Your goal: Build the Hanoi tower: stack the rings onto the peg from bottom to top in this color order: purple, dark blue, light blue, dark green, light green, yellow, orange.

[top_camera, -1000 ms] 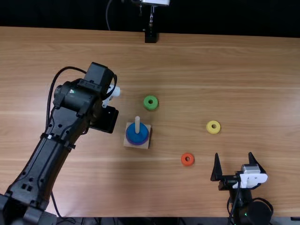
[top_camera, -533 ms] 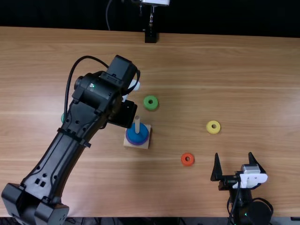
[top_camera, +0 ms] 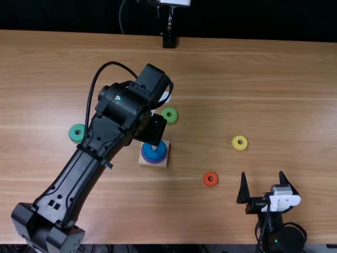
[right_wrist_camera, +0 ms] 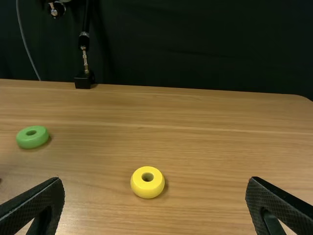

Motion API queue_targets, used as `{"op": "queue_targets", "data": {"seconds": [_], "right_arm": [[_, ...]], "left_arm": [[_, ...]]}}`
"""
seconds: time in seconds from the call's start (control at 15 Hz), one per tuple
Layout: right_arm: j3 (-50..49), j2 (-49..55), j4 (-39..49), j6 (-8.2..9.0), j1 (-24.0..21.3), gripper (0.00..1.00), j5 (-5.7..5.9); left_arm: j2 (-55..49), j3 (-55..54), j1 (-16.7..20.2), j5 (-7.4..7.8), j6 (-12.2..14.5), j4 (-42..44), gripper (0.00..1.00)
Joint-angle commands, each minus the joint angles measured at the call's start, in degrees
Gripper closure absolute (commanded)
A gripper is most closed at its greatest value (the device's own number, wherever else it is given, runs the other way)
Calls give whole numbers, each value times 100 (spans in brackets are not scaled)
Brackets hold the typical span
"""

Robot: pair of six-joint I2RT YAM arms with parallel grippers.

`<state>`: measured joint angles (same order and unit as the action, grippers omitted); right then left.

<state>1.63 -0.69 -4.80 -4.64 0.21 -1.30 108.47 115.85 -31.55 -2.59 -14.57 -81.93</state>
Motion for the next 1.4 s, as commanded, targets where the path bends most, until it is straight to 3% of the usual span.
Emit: {"op": "queue_targets", "data": {"seconds": [0.0, 0.6, 1.33], "right_arm": [[-75, 69, -22, -10, -73, 0, 3], [-75, 69, -22, -10, -73, 0, 3], [-75, 69, -22, -10, -73, 0, 3]], "left_arm": [[237, 262, -106, -5, -178, 9, 100], [465, 421, -378, -5, -315, 19, 100], [562, 324, -343, 16, -294, 72, 100]]}}
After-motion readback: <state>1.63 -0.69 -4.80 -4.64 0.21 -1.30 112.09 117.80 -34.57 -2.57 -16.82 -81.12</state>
